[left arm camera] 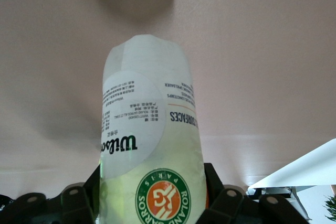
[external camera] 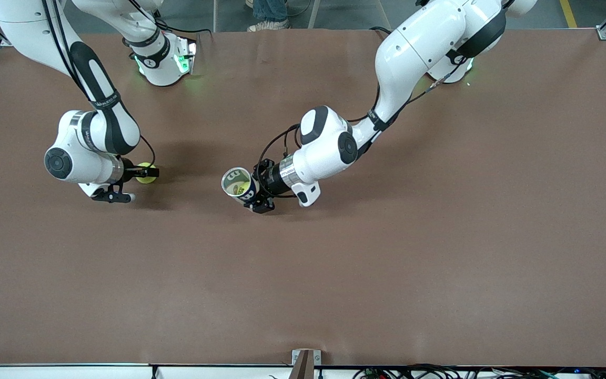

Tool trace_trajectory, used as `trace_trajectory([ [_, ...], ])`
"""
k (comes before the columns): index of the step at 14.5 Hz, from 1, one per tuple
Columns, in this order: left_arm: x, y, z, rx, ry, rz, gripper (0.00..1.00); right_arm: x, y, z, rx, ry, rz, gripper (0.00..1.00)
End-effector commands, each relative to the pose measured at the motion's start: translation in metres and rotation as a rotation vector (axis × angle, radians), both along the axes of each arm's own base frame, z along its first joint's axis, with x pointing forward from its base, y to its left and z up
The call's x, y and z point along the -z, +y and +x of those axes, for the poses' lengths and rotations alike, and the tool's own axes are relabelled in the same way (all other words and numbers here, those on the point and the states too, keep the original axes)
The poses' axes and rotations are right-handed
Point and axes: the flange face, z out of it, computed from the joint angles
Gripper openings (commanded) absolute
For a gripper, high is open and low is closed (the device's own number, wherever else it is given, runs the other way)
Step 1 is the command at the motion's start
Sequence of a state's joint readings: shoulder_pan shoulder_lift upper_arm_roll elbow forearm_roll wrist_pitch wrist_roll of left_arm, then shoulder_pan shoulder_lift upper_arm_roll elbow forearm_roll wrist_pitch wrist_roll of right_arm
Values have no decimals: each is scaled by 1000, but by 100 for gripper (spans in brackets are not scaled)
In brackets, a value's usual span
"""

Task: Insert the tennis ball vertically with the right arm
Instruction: 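Grasp the second tennis ball with the right gripper and lift it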

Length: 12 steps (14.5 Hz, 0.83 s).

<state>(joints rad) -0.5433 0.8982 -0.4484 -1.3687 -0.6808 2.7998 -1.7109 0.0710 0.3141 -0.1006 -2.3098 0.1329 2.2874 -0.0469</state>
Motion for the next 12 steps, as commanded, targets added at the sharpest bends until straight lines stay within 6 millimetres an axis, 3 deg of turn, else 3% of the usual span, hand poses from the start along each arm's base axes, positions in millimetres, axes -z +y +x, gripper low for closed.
trace_trajectory([
  [1, -1, -6, -4, 22, -2, -19, 75, 1, -2, -3, -14, -2, -2, 83],
  [3, -2, -7, -5, 33, -14, -18, 75, 2, -2, -2, -14, 0, -2, 58],
  [5, -2, -10, -8, 41, -14, -19, 75, 2, -2, -2, -14, 0, -2, 42],
  [8, -1, -19, -19, 85, 3, -14, 75, -8, 1, 0, -20, 7, 3, 37],
  [10, -1, -19, -19, 94, 8, -14, 75, -50, 8, 11, -31, 37, 23, 37],
  [12, -1, -17, -17, 93, 6, -13, 75, -116, 16, 26, -46, 72, 46, 37],
])
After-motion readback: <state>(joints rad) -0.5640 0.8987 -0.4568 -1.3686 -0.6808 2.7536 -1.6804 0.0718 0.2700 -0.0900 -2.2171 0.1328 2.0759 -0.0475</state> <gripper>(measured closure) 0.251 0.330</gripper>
